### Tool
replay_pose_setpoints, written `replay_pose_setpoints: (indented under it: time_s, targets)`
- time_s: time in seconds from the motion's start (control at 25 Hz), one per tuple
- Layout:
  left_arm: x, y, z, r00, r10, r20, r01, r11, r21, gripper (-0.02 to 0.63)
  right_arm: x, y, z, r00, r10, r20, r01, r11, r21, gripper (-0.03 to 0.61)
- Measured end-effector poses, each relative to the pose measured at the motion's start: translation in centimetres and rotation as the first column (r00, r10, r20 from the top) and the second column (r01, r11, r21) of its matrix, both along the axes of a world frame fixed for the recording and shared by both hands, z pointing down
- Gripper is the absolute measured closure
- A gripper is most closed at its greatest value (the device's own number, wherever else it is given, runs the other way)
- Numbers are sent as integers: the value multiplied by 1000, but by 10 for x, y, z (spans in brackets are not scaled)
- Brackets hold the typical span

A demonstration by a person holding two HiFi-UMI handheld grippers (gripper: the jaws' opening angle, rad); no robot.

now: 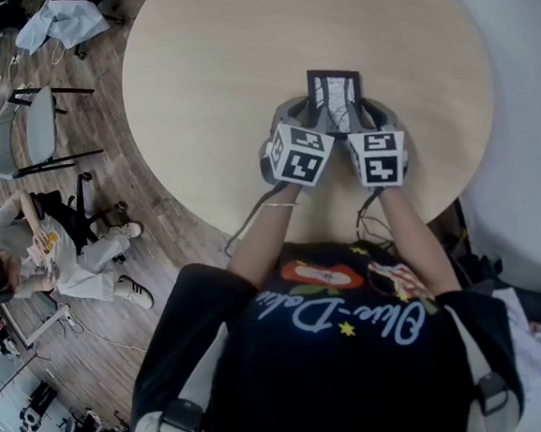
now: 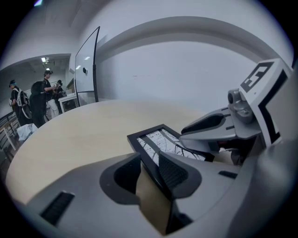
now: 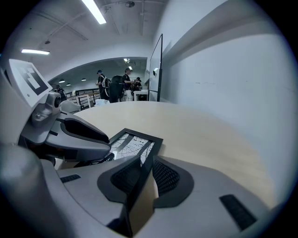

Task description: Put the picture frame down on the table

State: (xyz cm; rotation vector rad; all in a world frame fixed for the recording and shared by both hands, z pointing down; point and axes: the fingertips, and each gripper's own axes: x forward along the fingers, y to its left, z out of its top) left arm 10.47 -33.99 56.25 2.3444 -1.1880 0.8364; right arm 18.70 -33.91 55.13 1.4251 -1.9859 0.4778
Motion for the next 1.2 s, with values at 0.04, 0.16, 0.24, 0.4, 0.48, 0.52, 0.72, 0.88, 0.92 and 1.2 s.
replay_pose_setpoints:
  time_s: [0.04,0.16,0.24,0.4,0.48,0.52,0.72,0.88,0.92,1.2]
  targets:
    - [-1,0,0,1000,0,-2,0,1000,-2,507,-1,0,0,1000,1,4,-1,1000,4,502]
    - [-3,-1,1,1000,9,-12,-9,1000,-8,507,-3,-2,0,1000,7,16,-7,1000,13,502]
    - [-3,-1,1,1000,21,-18,-21,1000,-7,508,-3,-4,-3,1000,12,22,-13,1000,25,502]
    - [-8,-3,-2,1000,22,-13,-22,1000,21,506,-3,-8,-13,999,18,36,-20,998,63,502]
    - [-13,-7,-10,1000,8,-18,-6,998,62,507,2,-9,-17,999,16,35,-19,996,88,502]
    - [-15,-9,-17,1000,-1,-29,3,996,89,506,5,-9,-19,999,17,37,-21,995,102,502]
    - [-25,-11,-58,998,-1,-69,14,982,191,515,9,-5,-40,997,35,70,-45,987,156,525]
    - [-25,-4,-89,994,5,-113,25,963,268,568,11,0,-65,995,37,90,-56,975,214,572]
    - [-24,-2,-94,993,8,-117,26,959,284,592,11,1,-70,995,33,96,-54,972,229,578]
    - [-25,9,-115,993,16,-119,26,939,344,613,6,11,-91,993,-7,116,-26,960,280,578]
